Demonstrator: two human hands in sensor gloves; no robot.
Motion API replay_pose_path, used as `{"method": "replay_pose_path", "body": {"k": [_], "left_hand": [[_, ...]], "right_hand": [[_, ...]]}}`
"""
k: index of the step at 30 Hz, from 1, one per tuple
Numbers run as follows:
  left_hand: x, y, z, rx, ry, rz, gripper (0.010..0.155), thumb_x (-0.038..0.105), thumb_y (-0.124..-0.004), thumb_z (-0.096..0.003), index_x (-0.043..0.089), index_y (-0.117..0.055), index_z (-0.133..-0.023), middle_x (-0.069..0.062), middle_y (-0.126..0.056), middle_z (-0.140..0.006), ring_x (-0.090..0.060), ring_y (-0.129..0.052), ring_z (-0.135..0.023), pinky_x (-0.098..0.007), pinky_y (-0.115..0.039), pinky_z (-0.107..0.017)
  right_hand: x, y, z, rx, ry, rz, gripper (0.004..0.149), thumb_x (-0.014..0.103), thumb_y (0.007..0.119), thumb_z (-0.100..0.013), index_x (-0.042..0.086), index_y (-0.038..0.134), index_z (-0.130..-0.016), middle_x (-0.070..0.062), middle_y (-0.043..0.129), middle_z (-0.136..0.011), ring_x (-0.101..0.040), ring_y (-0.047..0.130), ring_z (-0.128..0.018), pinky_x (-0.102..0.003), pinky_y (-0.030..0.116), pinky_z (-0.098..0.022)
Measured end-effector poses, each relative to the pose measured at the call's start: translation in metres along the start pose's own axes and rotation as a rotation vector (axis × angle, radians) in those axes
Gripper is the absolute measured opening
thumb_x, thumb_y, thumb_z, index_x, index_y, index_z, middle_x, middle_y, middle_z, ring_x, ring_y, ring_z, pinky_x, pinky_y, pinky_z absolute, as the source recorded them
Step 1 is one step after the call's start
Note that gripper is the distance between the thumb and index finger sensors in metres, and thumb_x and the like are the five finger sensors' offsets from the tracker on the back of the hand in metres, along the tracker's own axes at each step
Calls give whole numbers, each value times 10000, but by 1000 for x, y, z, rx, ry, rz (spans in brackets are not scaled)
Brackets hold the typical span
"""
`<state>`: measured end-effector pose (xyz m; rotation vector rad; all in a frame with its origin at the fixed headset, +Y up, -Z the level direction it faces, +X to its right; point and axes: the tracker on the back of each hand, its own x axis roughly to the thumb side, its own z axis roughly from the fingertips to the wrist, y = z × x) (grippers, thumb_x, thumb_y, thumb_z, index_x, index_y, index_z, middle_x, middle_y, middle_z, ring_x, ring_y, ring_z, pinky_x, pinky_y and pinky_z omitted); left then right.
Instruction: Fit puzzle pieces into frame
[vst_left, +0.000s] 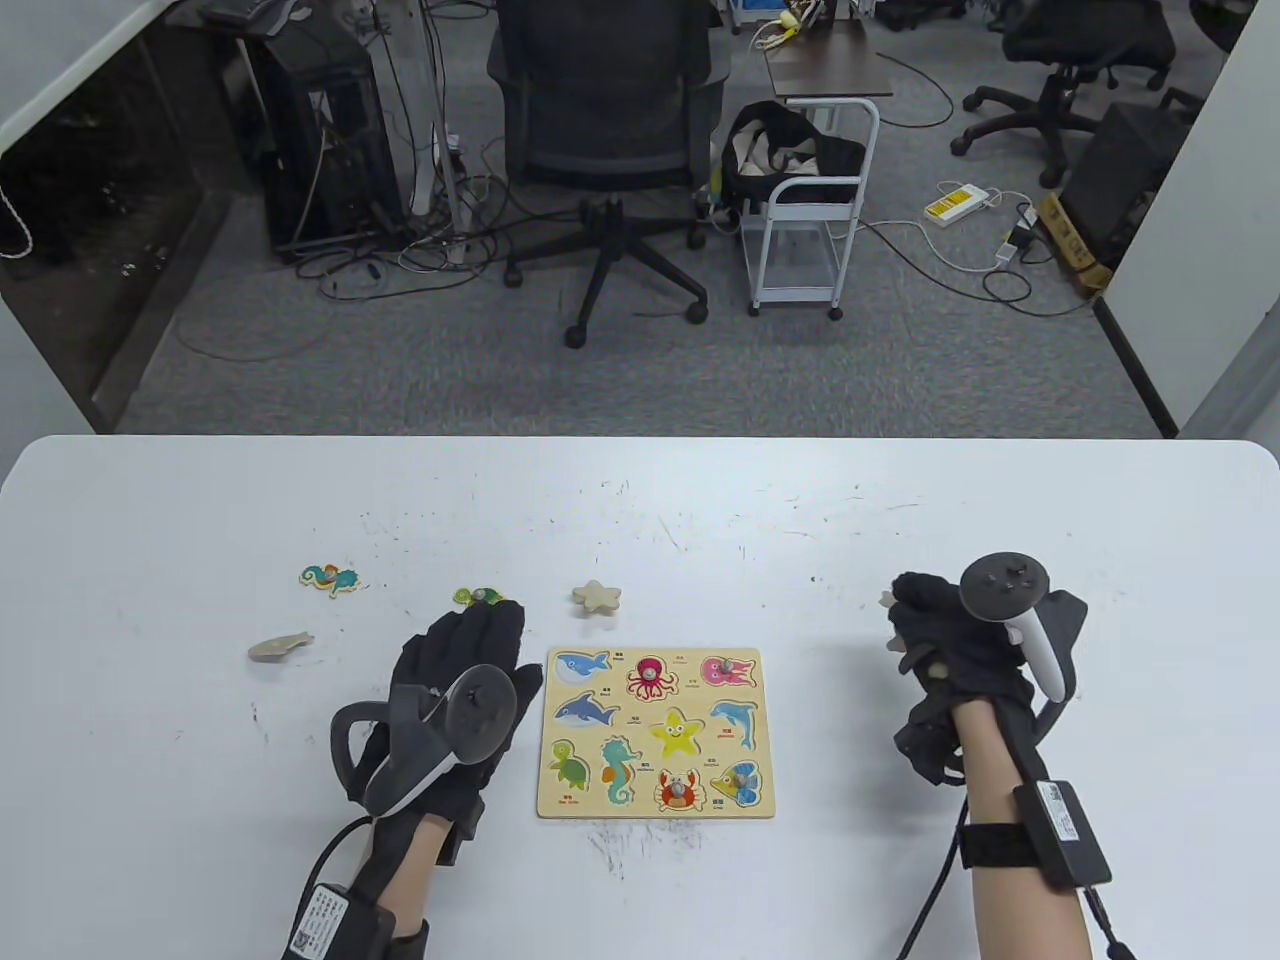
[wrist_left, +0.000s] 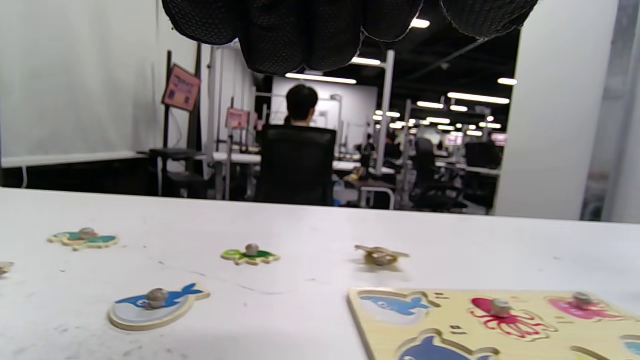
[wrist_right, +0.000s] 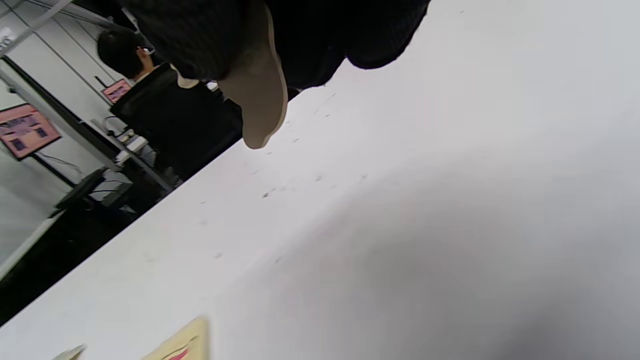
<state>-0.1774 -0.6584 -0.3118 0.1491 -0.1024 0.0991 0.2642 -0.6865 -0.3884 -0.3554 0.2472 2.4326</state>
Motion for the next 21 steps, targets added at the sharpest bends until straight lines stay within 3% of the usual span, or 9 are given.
{"method": "replay_pose_path", "body": {"k": [9, 14, 21], "left_hand": [[29, 3, 11, 28, -150, 90, 683, 622, -675, -513, 363, -551, -1132, 25, -717, -1188, -272, -742, -1088, -505, -633, -816], [51, 5, 20, 29, -258, 115, 681, 619, -694, -506, 367, -560, -1124, 43, -728, -1180, -249, -757, -1082, -490, -641, -818], [71, -5, 25, 13, -348, 76, 691, 605, -743, -489, 375, -565, -1115, 59, -729, -1175, -226, -761, -1083, -474, -637, -827]], "right_hand": [[51, 57, 65, 79, -207, -231, 433, 412, 865, -415, 385, 797, -842, 105, 875, -843, -174, 930, -720, -405, 777, -585], [66, 86, 80, 121, -230, -332, 437, 417, 868, -412, 370, 804, -842, 88, 891, -826, -166, 967, -667, -386, 810, -539], [76, 111, 85, 163, -225, -342, 442, 433, 876, -404, 342, 821, -832, 65, 917, -787, -149, 1017, -598, -362, 855, -474]]}}
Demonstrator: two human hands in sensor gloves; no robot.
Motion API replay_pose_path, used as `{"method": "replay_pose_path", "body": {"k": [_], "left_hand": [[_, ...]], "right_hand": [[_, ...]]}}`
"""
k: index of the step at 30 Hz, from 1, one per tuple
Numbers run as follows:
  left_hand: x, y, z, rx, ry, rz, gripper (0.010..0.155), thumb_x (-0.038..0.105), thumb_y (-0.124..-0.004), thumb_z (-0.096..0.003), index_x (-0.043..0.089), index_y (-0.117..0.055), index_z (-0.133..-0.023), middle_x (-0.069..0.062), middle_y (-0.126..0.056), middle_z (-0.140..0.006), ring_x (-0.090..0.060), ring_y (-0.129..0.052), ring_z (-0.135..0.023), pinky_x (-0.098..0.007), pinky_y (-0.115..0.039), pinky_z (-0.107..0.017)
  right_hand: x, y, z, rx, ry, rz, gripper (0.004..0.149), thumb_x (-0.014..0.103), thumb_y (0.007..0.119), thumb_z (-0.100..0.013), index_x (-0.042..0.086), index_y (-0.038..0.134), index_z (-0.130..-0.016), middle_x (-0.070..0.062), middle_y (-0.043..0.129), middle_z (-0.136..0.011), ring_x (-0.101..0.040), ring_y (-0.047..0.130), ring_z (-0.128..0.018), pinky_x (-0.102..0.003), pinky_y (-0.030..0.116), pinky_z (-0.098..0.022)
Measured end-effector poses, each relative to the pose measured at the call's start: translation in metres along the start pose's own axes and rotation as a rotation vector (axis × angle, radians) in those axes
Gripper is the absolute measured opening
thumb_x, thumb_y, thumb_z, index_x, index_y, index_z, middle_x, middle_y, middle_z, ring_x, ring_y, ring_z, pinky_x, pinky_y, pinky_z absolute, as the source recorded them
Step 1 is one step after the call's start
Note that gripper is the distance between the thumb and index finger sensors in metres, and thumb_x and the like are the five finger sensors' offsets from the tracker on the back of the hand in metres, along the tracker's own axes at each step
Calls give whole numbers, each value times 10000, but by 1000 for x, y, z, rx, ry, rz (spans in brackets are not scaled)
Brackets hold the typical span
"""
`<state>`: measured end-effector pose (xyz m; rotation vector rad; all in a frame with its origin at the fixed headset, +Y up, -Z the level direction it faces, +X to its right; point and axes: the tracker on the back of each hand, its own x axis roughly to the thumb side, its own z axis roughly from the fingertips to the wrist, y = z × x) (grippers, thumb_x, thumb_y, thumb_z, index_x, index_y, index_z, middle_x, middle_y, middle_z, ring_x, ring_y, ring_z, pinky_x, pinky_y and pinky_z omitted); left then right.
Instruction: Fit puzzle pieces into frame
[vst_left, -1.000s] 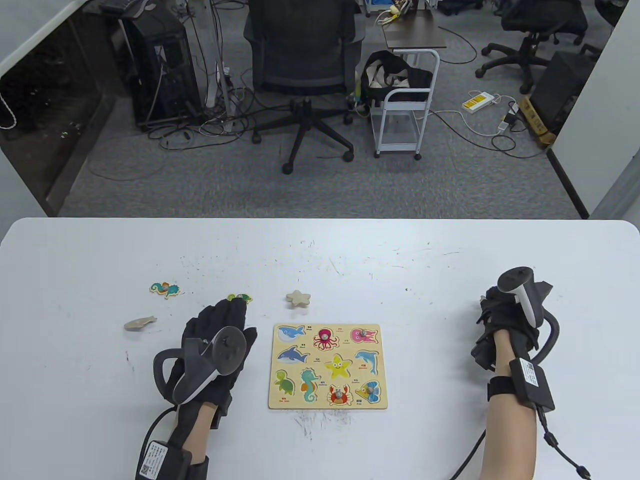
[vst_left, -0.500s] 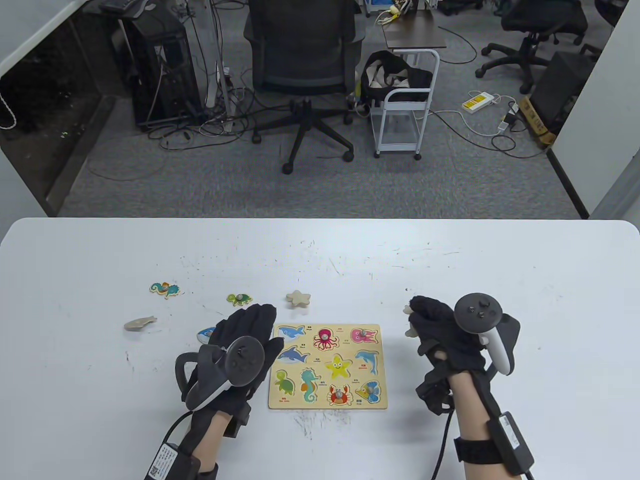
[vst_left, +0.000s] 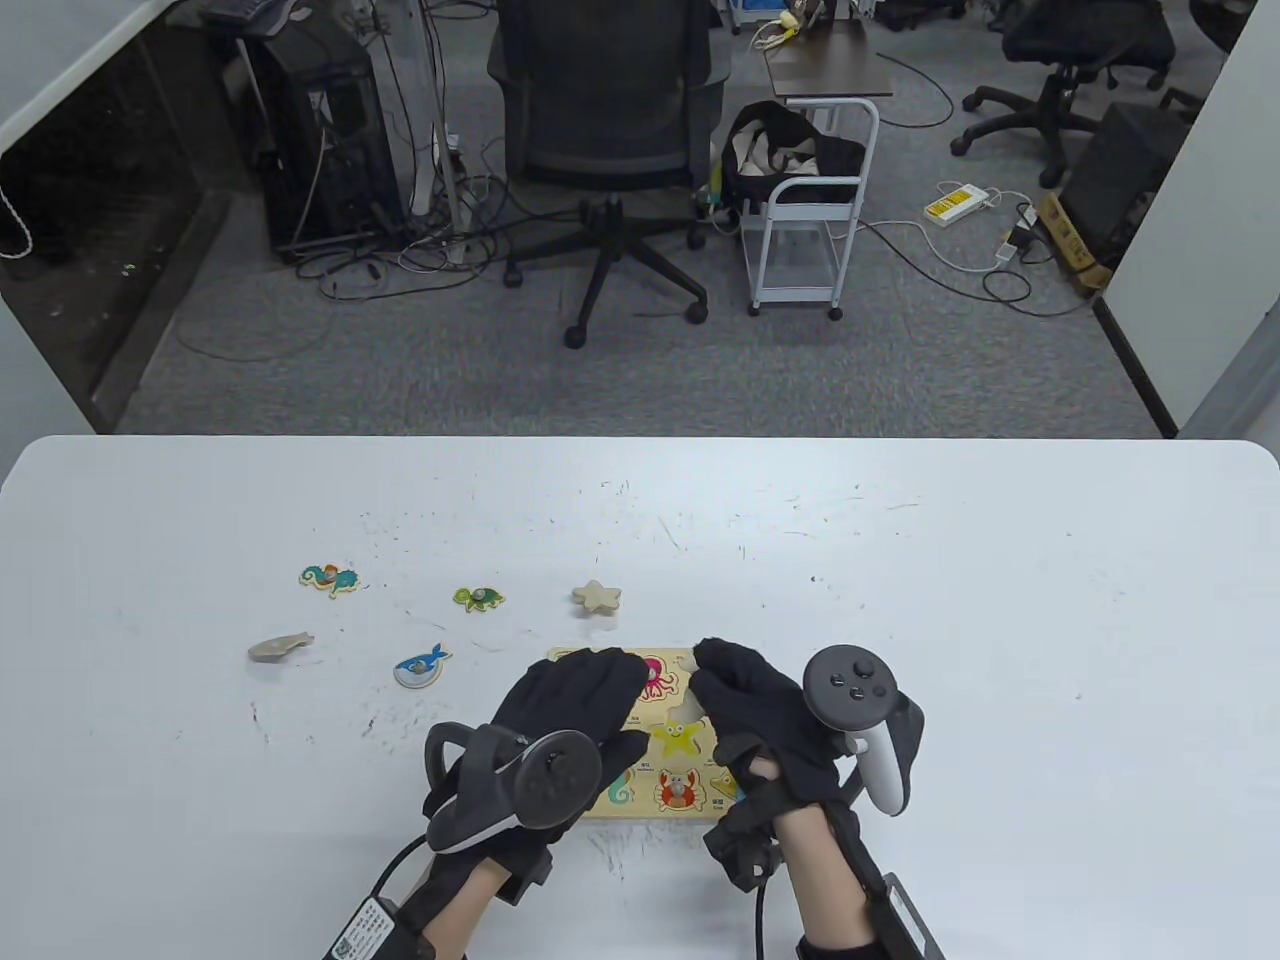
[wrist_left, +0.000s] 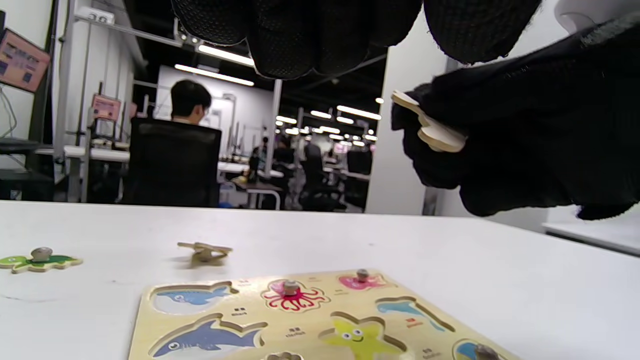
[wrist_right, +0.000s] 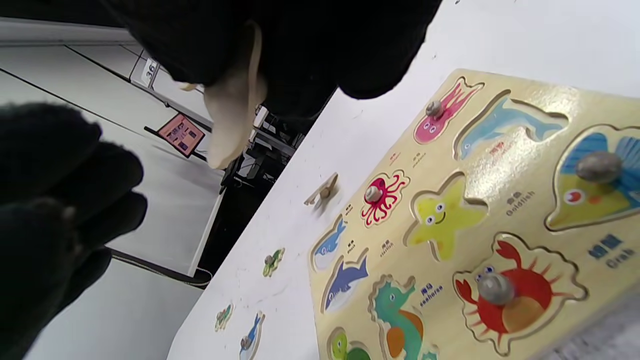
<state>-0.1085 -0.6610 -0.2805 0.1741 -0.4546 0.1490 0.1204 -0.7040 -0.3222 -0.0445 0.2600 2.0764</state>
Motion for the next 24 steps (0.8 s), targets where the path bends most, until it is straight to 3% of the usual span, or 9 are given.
{"method": "replay_pose_path", "body": {"k": [8, 19, 24], "left_hand": [[21, -16, -1, 5, -43, -171, 724, 588, -773, -473, 352, -543, -1118, 81, -738, -1161, -200, -785, -1069, -474, -650, -823], [18, -17, -1, 109, -18, -113, 613, 524, -796, -477, 351, -665, -1050, 105, -879, -1044, -154, -910, -960, -447, -724, -776], [11, -15, 0, 151, 15, -105, 565, 518, -747, -496, 363, -692, -1036, 108, -896, -1031, -153, -922, -947, -440, -734, -769]], "right_hand": [[-6, 11, 4, 42, 26, -128, 447, 428, 873, -408, 317, 818, -837, 45, 925, -766, -134, 1054, -554, -339, 889, -437], [-13, 13, 1, 146, 0, -266, 467, 409, 864, -419, 279, 803, -863, 14, 931, -760, -122, 1084, -523, -315, 920, -410], [-10, 16, 0, 183, -30, -277, 511, 430, 856, -423, 240, 782, -891, -7, 929, -770, -135, 1084, -542, -325, 918, -426]]}}
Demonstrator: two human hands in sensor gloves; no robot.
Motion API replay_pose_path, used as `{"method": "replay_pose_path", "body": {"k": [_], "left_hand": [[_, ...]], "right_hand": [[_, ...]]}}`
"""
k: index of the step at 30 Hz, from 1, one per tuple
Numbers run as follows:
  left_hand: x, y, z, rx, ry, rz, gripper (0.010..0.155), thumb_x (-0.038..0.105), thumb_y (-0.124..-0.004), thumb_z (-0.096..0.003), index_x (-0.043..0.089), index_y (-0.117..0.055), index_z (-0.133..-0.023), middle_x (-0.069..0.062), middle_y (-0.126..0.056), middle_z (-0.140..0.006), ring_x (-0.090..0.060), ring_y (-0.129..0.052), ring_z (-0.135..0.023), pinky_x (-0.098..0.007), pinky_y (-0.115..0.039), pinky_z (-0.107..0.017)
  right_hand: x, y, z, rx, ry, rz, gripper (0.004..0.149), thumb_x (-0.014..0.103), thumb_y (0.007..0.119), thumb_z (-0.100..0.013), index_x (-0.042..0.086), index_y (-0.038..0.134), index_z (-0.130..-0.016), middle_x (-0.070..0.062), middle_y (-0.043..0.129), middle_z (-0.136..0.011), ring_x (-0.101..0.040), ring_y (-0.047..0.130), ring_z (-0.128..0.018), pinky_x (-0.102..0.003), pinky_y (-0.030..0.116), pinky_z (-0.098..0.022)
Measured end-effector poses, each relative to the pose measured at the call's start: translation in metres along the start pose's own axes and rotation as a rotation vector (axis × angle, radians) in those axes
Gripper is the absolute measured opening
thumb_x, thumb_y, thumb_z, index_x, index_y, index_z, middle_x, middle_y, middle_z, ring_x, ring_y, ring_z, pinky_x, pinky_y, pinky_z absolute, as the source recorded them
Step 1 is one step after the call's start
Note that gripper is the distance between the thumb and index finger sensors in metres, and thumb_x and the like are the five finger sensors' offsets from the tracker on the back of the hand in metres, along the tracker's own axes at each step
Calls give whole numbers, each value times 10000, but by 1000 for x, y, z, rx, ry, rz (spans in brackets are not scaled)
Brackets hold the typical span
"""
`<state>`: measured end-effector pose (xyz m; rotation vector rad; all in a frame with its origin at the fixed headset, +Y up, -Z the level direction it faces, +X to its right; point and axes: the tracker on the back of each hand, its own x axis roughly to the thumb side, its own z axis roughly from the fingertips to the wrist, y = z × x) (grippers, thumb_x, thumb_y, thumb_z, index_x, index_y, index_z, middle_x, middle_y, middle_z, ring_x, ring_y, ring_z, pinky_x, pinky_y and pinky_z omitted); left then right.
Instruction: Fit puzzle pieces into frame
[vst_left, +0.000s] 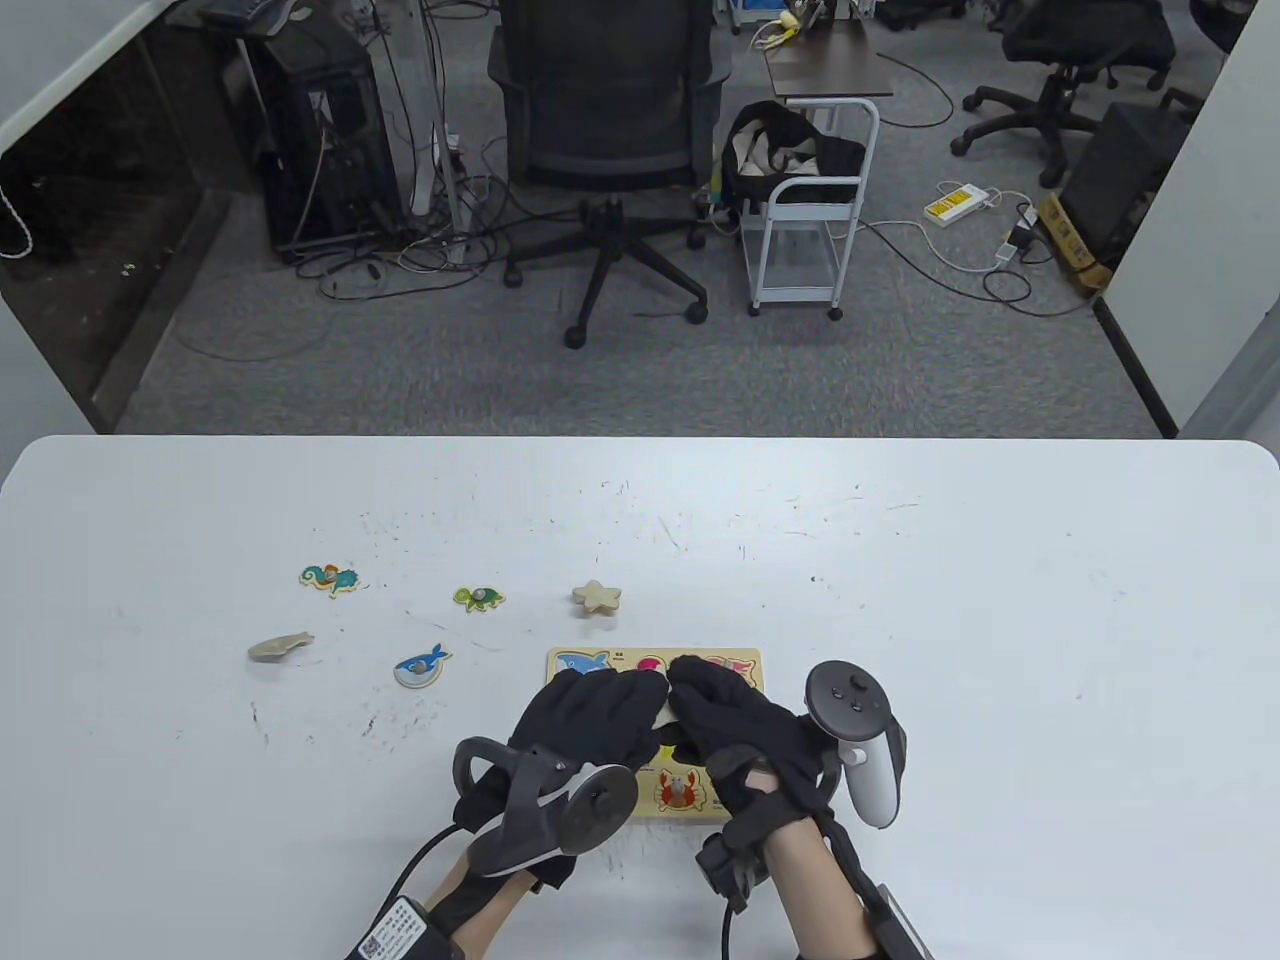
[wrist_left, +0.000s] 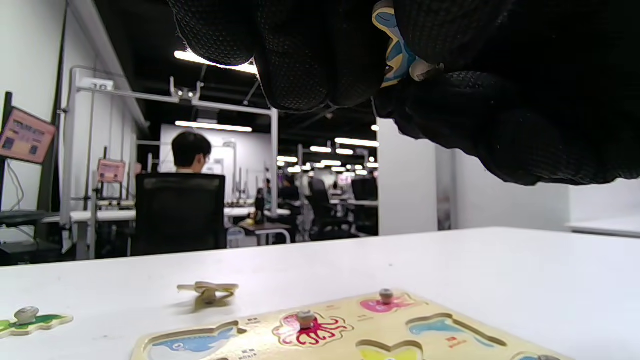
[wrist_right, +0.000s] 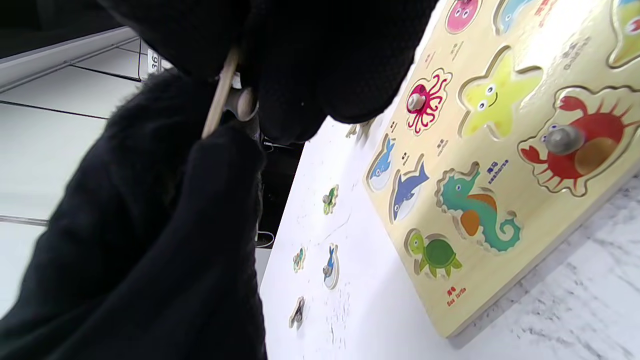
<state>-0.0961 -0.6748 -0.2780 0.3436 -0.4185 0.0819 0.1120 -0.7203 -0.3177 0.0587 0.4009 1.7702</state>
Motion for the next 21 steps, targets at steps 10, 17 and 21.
{"method": "replay_pose_path", "body": {"k": [10, 17, 21], "left_hand": [[-41, 0, -4, -53, 139, 418, 496, 512, -729, -511, 394, -761, -992, 96, -922, -1008, -164, -944, -919, -445, -751, -747], [-64, -9, -6, -129, 224, 788, 485, 491, -763, -514, 360, -783, -980, 86, -969, -949, -157, -985, -855, -435, -778, -712], [-72, -13, -6, -147, 262, 859, 484, 488, -777, -510, 345, -793, -972, 89, -991, -915, -150, -1005, -821, -430, -793, -694]], "right_hand": [[18, -7, 9, -31, -213, 128, 535, 455, 806, -450, 274, 719, -946, -15, 826, -910, -263, 938, -745, -455, 765, -580], [43, -2, 30, -226, -434, 367, 531, 425, 846, -425, 313, 724, -930, 22, 822, -922, -235, 931, -770, -443, 763, -603], [52, 14, 38, -275, -512, 553, 521, 409, 864, -418, 337, 730, -916, 47, 821, -923, -219, 924, -776, -435, 756, -616]]}}
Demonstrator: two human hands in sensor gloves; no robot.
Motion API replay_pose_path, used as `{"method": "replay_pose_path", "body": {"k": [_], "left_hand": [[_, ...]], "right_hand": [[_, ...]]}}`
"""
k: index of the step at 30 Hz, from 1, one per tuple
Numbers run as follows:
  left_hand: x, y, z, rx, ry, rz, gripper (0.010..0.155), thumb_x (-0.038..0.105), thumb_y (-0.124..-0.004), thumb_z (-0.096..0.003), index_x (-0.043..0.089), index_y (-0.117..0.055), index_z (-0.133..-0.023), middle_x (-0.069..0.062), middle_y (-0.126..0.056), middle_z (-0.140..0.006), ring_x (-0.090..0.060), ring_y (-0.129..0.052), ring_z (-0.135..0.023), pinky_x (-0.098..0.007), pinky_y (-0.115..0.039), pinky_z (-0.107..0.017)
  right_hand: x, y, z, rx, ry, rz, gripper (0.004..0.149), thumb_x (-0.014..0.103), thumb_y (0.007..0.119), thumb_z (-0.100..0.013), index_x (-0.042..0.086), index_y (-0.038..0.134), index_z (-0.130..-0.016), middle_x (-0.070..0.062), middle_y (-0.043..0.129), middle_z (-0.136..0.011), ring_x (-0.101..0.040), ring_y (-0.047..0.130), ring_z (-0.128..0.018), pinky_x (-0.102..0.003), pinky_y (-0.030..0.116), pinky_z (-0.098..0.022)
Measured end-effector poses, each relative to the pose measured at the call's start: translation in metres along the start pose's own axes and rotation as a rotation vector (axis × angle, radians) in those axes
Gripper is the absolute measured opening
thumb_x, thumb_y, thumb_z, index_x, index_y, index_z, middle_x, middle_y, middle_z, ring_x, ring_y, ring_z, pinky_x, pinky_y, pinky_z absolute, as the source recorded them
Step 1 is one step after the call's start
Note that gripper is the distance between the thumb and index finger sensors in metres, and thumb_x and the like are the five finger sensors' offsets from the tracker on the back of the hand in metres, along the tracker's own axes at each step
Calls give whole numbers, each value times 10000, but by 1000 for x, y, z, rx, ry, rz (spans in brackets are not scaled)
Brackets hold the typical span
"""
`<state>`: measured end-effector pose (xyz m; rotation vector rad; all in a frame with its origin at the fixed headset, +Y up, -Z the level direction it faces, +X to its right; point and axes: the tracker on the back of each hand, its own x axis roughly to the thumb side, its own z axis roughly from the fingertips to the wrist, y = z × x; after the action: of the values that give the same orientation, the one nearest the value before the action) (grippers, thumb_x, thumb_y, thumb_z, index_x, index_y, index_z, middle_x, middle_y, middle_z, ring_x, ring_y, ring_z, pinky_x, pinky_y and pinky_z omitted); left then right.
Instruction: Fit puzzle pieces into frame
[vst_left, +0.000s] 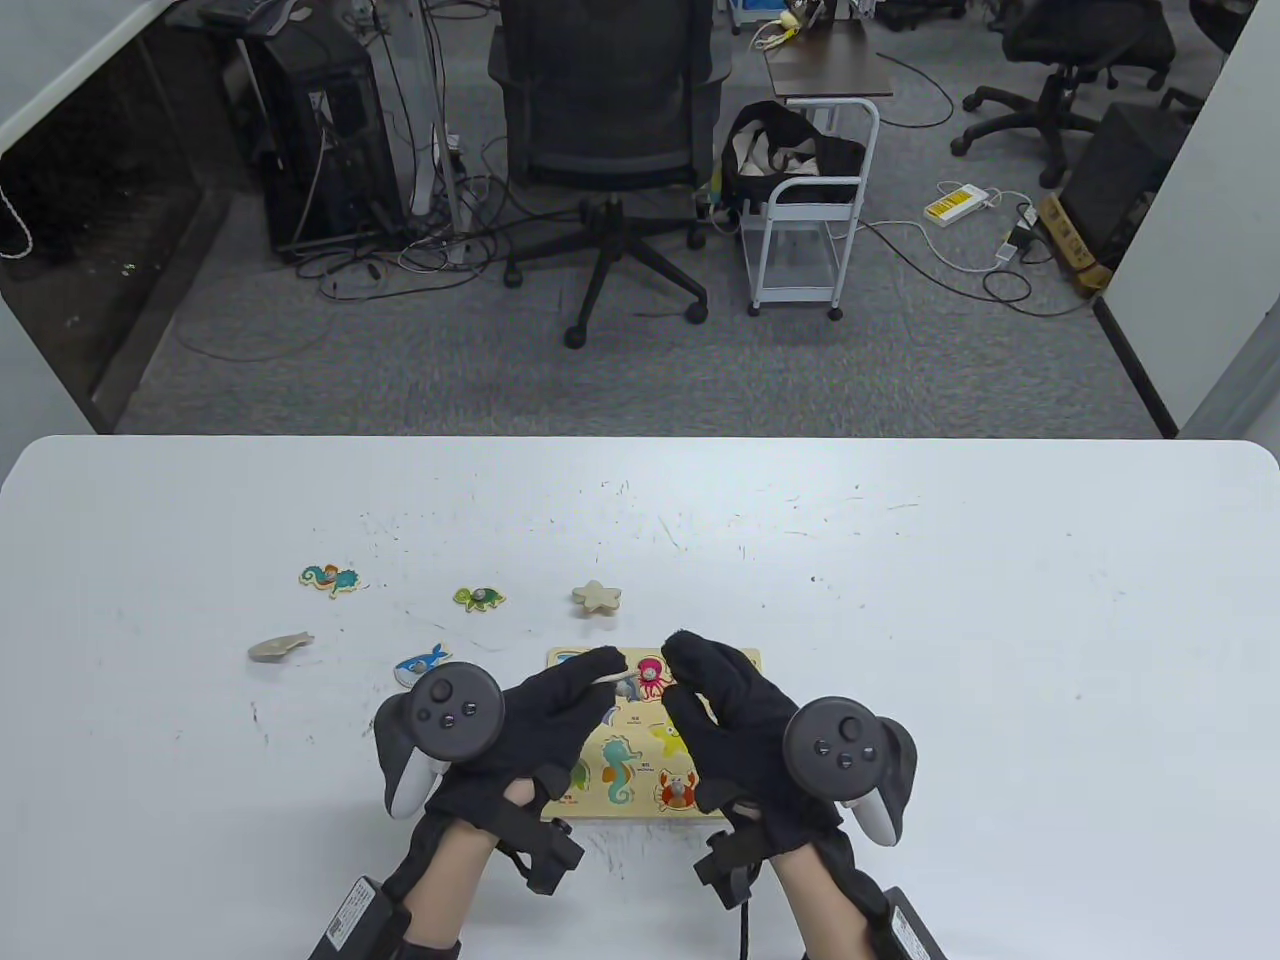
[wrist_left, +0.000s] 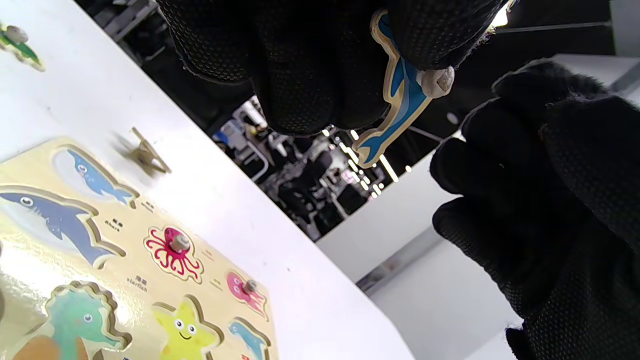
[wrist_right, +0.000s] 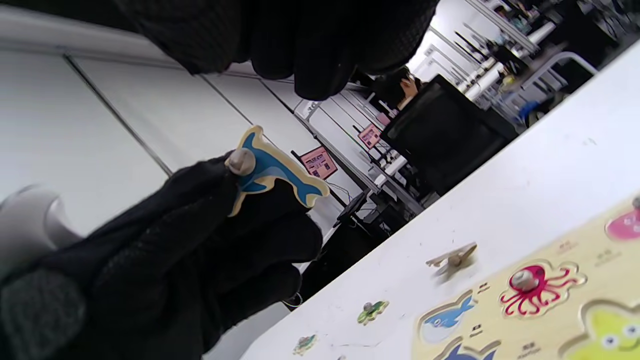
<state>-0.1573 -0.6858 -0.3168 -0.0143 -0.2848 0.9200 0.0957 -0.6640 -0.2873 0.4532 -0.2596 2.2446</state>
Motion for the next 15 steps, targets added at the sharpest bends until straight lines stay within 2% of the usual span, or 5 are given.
{"method": "replay_pose_path", "body": {"k": [6, 15], "left_hand": [[-4, -3, -2, -30, 18, 10, 491, 494, -783, -507, 324, -802, -967, 94, -1015, -876, -143, -1026, -783, -423, -809, -673], [-4, -6, -4, -106, 23, 70, 502, 498, -783, -509, 310, -798, -974, 85, -1019, -870, -147, -1029, -777, -427, -809, -669]], "right_hand": [[25, 17, 7, -48, -63, 340, 504, 413, 888, -397, 380, 747, -879, 96, 838, -892, -166, 925, -742, -404, 757, -624], [33, 32, 10, -93, -51, 580, 519, 436, 901, -378, 399, 744, -871, 119, 839, -883, -145, 921, -739, -397, 754, -634]]}}
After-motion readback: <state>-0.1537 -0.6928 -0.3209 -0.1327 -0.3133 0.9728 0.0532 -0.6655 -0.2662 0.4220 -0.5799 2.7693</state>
